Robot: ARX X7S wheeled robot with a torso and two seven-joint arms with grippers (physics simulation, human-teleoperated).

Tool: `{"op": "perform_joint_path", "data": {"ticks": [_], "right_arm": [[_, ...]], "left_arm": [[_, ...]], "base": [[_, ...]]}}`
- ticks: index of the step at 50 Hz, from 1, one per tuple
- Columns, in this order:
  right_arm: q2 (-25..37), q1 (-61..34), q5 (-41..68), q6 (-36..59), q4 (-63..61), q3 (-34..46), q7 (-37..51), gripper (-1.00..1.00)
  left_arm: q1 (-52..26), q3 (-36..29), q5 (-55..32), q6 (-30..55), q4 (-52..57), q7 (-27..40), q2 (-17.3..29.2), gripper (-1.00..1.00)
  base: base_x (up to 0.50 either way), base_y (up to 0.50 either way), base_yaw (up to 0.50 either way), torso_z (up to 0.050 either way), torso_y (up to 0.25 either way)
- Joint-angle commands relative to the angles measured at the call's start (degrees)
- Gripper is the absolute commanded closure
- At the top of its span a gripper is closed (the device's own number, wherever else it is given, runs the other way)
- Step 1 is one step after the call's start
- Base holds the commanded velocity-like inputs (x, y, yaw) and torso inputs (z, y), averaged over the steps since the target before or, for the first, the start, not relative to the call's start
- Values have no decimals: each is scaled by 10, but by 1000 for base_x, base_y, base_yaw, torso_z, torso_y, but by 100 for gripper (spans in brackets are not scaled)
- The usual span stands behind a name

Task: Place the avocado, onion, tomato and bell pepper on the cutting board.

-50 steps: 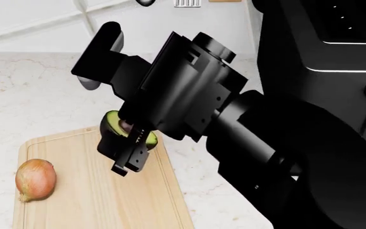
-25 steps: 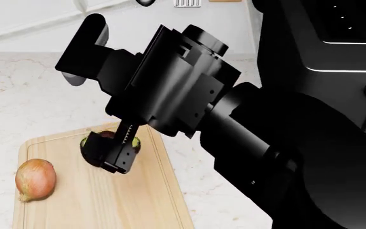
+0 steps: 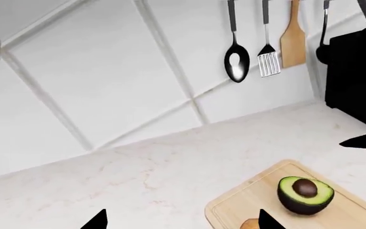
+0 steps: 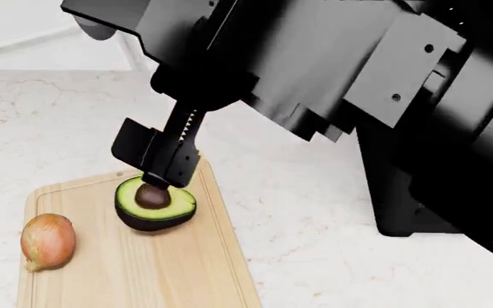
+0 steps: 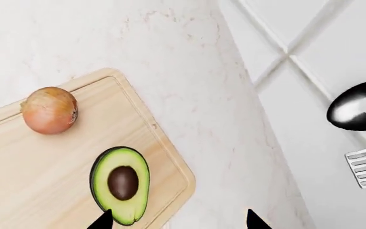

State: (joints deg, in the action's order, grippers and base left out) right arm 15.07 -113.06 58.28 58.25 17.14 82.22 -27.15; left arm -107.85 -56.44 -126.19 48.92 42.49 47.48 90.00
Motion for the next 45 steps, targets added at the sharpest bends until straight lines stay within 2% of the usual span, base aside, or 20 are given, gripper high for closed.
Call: {"op": "perform_joint_path", "data": {"ticks": [1,6,19,24,32,38,45], "right_arm": [[94,-53,89,107,-159,-102,123,-100],[120,-79,120,135,-166,-137,163,-100],[165,-106,152,154,-156,-201,253,-100],[169,-129,140,157,-140,-202,245,-100],[171,-156,116,163,-120,-192,230,-100],[169,-172,102,164,-97,-190,218,-100],[163,-189,68,157,-69,-171,184,-100]], "left_arm": [[18,9,40,-6,-8,-64,-2,-100],[25,2,42,7,-22,-71,-44,-100],[11,-15,36,66,-105,-93,-190,-100],[-1,-26,37,90,-148,-122,-266,-100],[-13,-51,2,117,-208,-161,-357,-100],[-25,-58,24,138,-263,-213,-438,-100],[-21,-69,67,155,-292,-256,-512,-100]], "base": [[0,0,0,0,0],[0,0,0,0,0],[0,0,0,0,0],[0,0,0,0,0],[0,0,0,0,0],[0,0,0,0,0],[0,0,0,0,0]]}}
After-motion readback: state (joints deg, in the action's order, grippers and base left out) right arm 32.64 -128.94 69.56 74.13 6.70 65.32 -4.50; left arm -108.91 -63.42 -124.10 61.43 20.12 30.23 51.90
